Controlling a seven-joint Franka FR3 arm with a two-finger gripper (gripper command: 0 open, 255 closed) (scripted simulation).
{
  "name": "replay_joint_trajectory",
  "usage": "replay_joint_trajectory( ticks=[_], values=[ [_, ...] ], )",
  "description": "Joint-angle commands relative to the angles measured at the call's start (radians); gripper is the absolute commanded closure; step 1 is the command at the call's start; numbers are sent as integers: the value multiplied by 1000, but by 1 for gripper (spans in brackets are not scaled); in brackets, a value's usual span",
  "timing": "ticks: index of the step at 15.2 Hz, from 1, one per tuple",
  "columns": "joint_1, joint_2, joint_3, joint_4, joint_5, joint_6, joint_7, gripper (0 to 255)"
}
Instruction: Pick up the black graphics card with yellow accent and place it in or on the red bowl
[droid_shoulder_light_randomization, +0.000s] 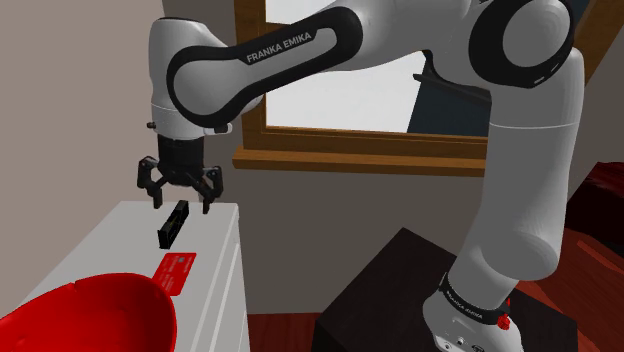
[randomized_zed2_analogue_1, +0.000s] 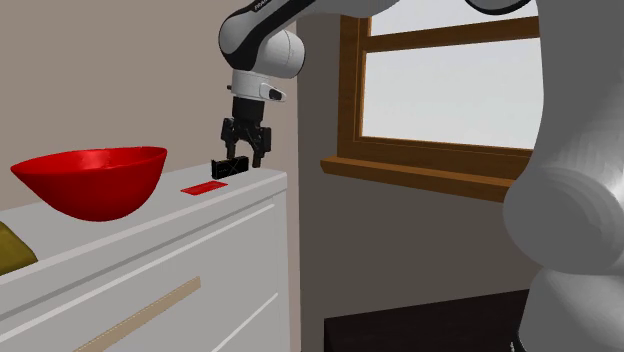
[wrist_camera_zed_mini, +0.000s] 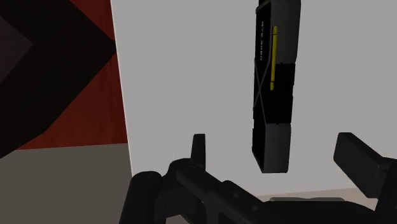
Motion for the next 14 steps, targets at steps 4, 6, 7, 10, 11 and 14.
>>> replay_joint_trajectory(
  ticks=[4,6,7,10,11,14],
  values=[
    [0,0,0,0,0,0,0,255],
    [0,0,0,0,0,0,0,255],
    [0,0,0,0,0,0,0,255],
    [0,0,0,0,0,0,0,255],
    [0,0,0,0,0,0,0,255],
    [-1,-4,1,8,2,-11,0,255]
  ],
)
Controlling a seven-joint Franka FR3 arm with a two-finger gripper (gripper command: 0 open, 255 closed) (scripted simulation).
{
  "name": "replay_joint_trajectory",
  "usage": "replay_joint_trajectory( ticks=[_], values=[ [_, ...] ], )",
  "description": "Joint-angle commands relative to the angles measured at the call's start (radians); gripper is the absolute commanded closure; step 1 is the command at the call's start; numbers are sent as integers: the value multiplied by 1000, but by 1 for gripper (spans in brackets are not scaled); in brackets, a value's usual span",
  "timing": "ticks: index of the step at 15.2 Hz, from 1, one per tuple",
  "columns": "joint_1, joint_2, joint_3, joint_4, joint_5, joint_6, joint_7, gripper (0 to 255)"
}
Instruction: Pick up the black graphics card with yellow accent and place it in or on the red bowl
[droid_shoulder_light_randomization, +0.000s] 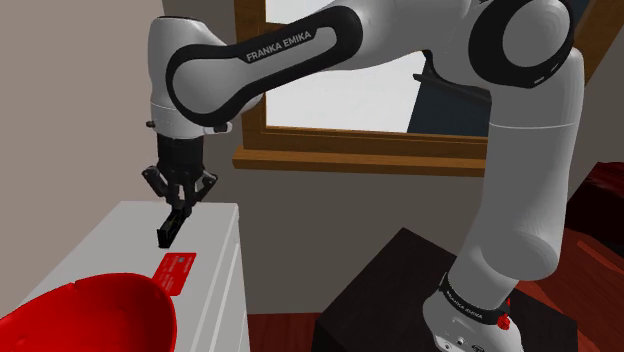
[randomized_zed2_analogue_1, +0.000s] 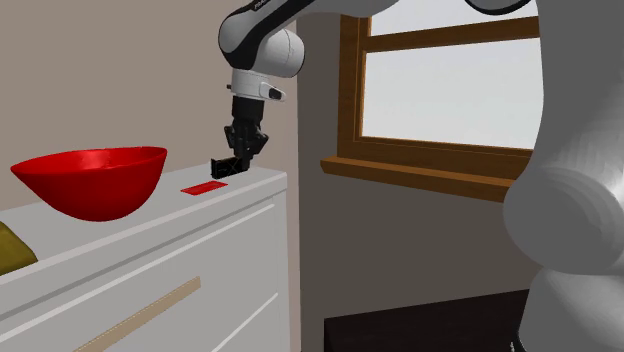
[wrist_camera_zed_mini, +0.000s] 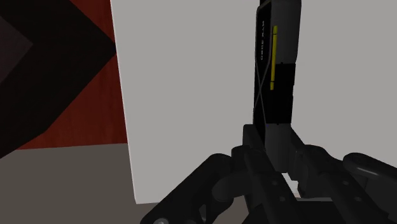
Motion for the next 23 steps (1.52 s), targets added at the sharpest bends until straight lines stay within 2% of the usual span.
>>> replay_joint_trajectory(
  ticks=[1,23],
  values=[
    [-2,-8,2,12,5,-19,-1,255],
    [6,-37,14,273,18,-304,12,255]
  ],
)
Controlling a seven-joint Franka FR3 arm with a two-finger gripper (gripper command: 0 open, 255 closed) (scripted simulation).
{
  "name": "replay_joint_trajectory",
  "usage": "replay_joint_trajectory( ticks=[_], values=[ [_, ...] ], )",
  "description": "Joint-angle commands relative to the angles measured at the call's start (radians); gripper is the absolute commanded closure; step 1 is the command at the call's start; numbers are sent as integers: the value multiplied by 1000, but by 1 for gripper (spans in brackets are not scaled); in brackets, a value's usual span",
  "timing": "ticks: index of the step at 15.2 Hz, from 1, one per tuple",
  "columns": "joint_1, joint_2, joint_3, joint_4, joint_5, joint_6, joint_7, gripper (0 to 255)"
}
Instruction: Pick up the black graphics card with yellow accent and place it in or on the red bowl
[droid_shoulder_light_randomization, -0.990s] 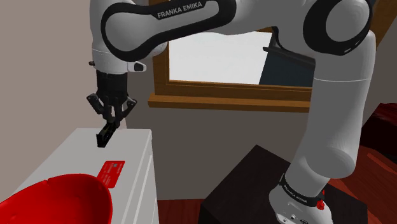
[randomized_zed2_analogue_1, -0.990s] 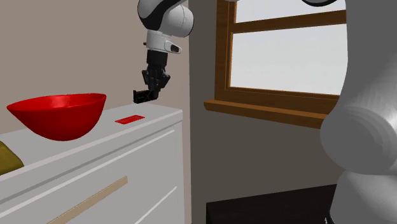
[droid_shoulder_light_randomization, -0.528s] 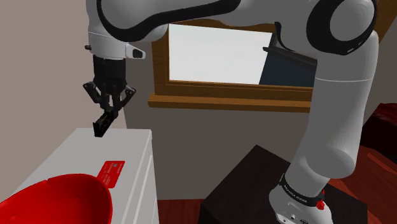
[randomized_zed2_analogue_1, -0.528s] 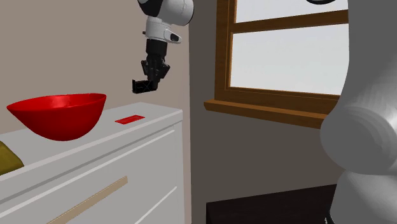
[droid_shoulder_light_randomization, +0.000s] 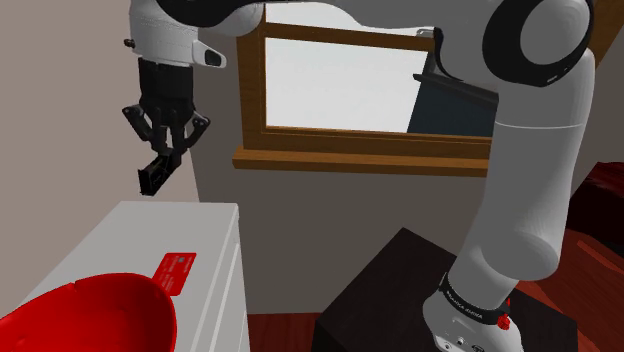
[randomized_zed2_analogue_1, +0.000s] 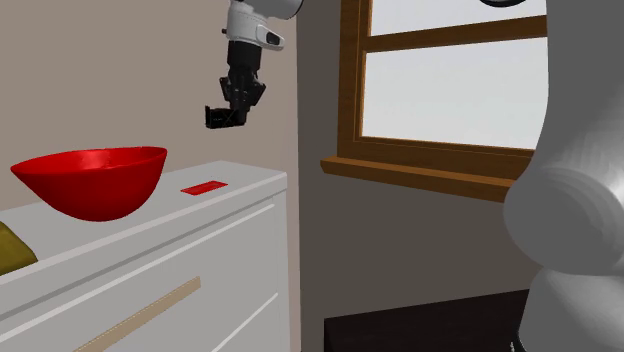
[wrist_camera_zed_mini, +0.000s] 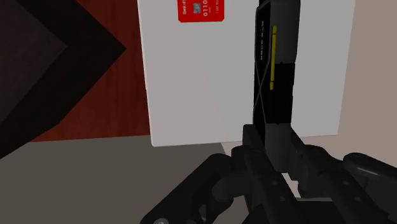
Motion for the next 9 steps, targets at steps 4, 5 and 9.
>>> replay_joint_trajectory(
  ticks=[4,5,9],
  values=[
    [8,11,1,85,-7,-74,7,255],
    [10,15,1,102,-9,-89,9,255],
    [21,30,3,175,-18,-148,18,255]
  ],
)
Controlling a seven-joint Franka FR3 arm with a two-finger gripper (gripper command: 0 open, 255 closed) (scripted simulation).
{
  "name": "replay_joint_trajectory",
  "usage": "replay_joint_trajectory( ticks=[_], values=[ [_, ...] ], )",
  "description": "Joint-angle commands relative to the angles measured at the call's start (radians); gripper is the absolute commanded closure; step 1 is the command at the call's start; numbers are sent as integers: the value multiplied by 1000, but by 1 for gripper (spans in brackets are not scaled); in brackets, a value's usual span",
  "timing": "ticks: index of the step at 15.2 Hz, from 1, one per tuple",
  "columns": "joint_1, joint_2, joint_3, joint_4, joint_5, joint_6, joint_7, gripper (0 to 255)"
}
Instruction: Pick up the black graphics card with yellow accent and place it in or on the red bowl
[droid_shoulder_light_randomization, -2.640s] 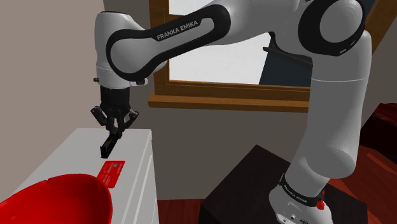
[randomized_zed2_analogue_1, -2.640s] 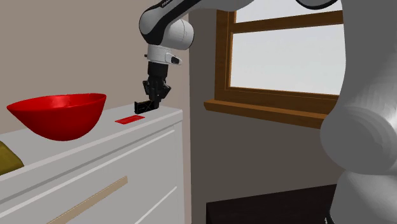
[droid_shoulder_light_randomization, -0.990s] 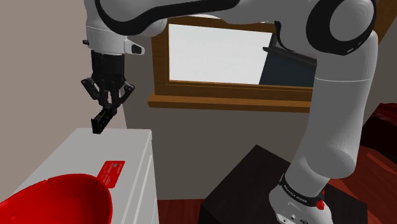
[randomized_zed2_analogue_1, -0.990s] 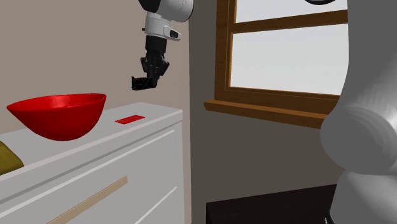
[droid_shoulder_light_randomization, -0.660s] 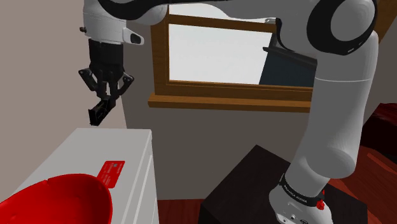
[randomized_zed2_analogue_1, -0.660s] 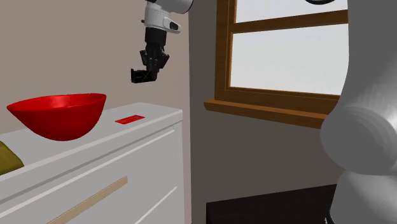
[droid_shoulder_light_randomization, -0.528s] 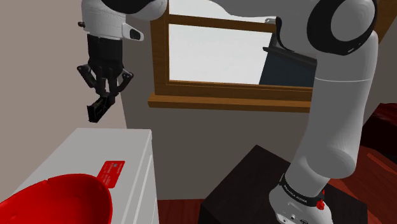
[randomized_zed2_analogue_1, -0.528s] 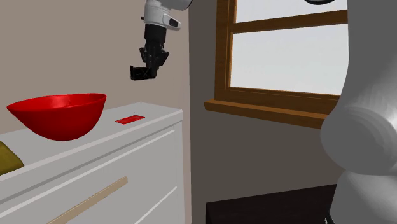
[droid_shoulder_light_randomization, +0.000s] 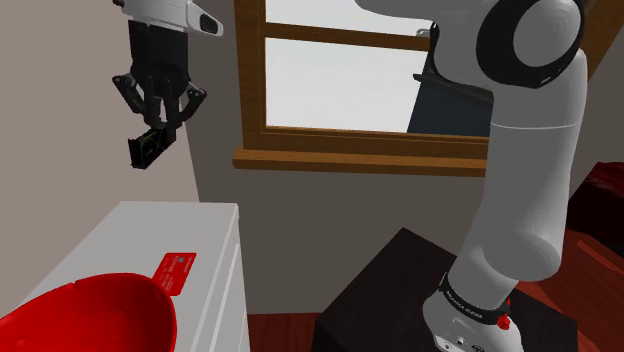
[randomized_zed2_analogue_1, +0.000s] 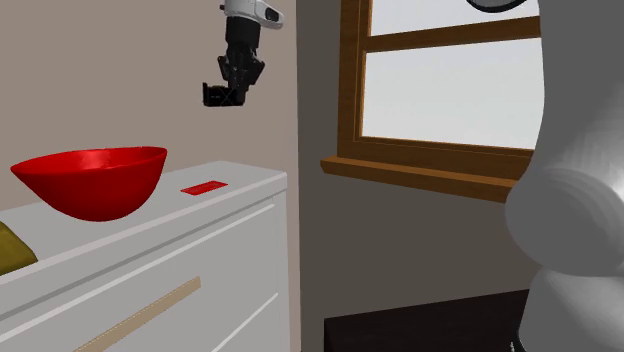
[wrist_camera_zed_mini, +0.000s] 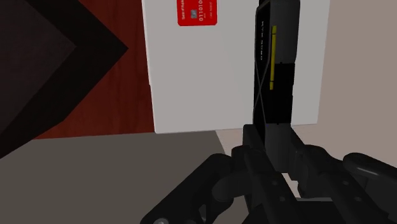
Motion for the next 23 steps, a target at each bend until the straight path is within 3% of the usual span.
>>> replay_joint_trajectory(
  ticks=[1,10,20,23],
  values=[
    [10,-12,7,-4,3,-6,18,255],
    [113,-81,74,-98,7,42,196,255],
    [281,-39,150,-62,-67,48,437,255],
    [282,-43,151,-95,-66,77,444,255]
  ],
)
